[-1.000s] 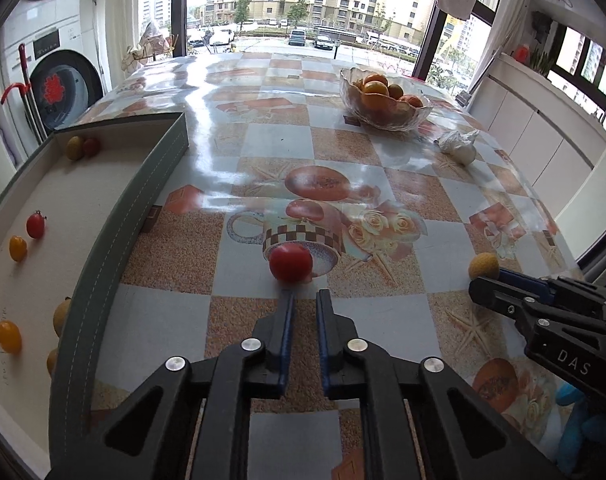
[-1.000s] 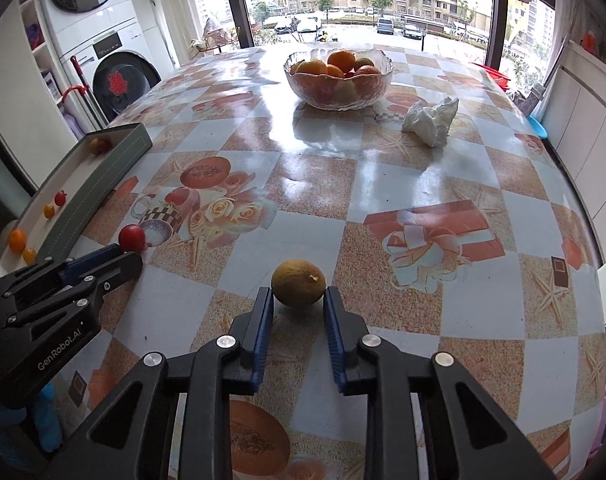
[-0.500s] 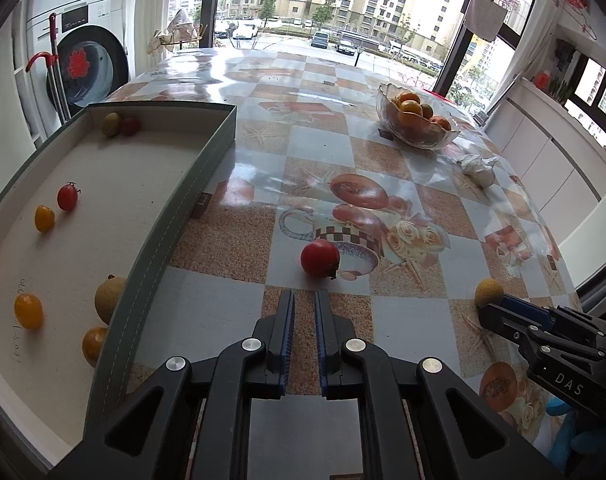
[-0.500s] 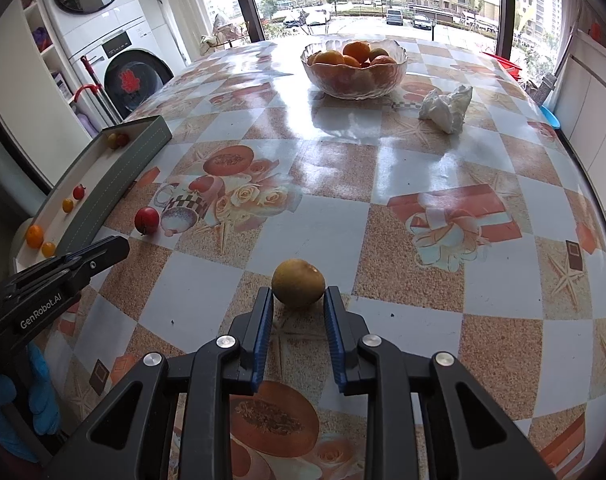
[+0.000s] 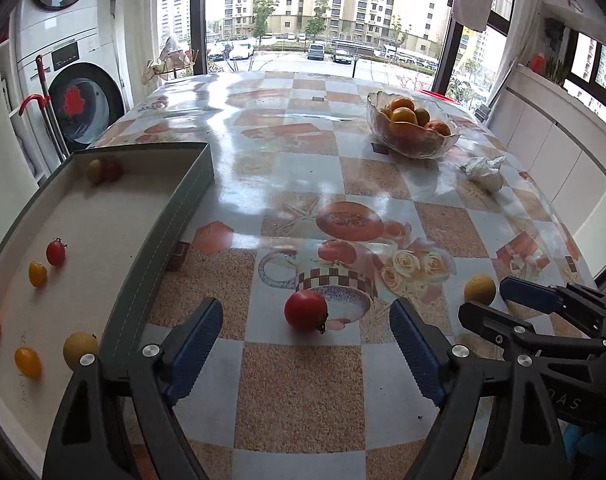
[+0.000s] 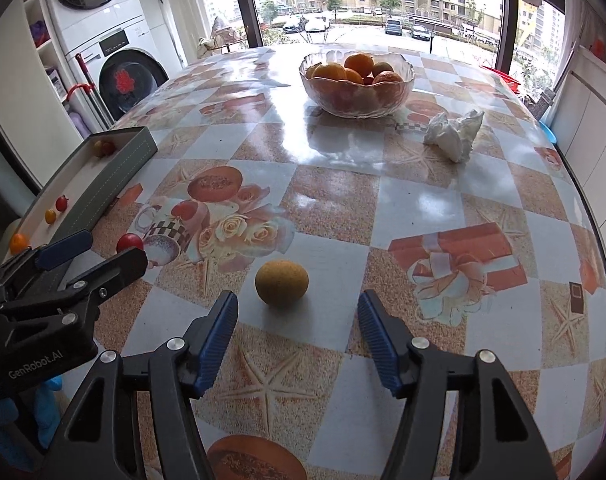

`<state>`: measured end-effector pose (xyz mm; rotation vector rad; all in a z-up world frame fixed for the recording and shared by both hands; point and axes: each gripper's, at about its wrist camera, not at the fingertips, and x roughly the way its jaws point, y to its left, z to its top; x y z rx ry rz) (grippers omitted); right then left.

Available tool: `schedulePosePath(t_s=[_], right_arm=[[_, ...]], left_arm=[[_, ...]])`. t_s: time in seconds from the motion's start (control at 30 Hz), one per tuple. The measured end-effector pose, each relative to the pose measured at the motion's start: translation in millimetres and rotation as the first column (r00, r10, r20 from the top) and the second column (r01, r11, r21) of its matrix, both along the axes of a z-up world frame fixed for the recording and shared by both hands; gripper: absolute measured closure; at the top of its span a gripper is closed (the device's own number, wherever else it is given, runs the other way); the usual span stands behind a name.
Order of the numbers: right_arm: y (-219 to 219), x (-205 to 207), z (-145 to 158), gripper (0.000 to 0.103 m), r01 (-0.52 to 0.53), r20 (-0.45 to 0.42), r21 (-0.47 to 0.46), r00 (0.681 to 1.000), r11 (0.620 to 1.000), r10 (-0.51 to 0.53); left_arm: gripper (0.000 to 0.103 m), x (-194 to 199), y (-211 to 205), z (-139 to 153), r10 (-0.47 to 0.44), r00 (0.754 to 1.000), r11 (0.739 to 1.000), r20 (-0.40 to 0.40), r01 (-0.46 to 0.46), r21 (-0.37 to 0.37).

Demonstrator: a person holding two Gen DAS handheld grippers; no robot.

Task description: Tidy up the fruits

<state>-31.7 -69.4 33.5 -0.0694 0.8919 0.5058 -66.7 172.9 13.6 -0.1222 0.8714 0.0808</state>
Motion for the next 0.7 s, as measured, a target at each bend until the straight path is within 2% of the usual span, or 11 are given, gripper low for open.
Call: schedulePosePath(t_s=[0.03,0.07,0.1,0.13,0.2,0.33,0.5,0.7], right_arm=[[3.0,2.2,0.1,0.049,-0.006,0.008,-0.007,1.0,1.0,0.006],[6.0,3.6,0.3,0.064,-0.013,0.018,-0.016,1.0,1.0,0.013],[8.7,4.6,0.6,0.074,-0.022,0.025,-0.024,0.999,0.999,0.023],[10.1,5.2,1.0,0.074,-0.031,0.024,-0.026,0.999,0.999,0.031],[8.2,3.9,1.6,0.074,-0.035,0.016,-0.008,0.999,0.999,0.035],[-0.7,1.5,1.5,0.073,-0.027,-0.014,0.032,1.0,0.999,0.028],[-6.2,-1.5,3.2,0.073,-0.019,-0.037,0.052,0.999,0.998,0.021],[-3.2,-9.8,12.6,0.073,-0.032,-0.025,0.049,0.999,0.998,0.034]], left_arm=[[0.019,2.4,-0.6,-2.5,0.003,1.0,1.0,-0.011,-0.003,0.002],[0.025,4.6,-1.0,-5.5,0.005,1.0,1.0,-0.022,-0.005,-0.003],[0.044,7.2,-0.8,-9.2,0.0,0.999,1.0,-0.046,-0.001,-0.017],[0.054,7.1,-2.6,-8.6,0.007,0.999,1.0,-0.038,-0.007,0.002],[0.08,6.5,-2.9,-7.6,-0.024,0.999,0.999,-0.038,0.023,-0.025],[0.08,2.0,0.4,-6.3,-0.029,0.999,0.996,-0.035,0.026,-0.082],[0.08,-7.2,-0.5,2.9,-0.029,1.0,0.996,-0.01,0.028,-0.088],[0.08,-20.4,8.2,22.9,-0.019,0.999,0.995,0.047,0.024,-0.096]])
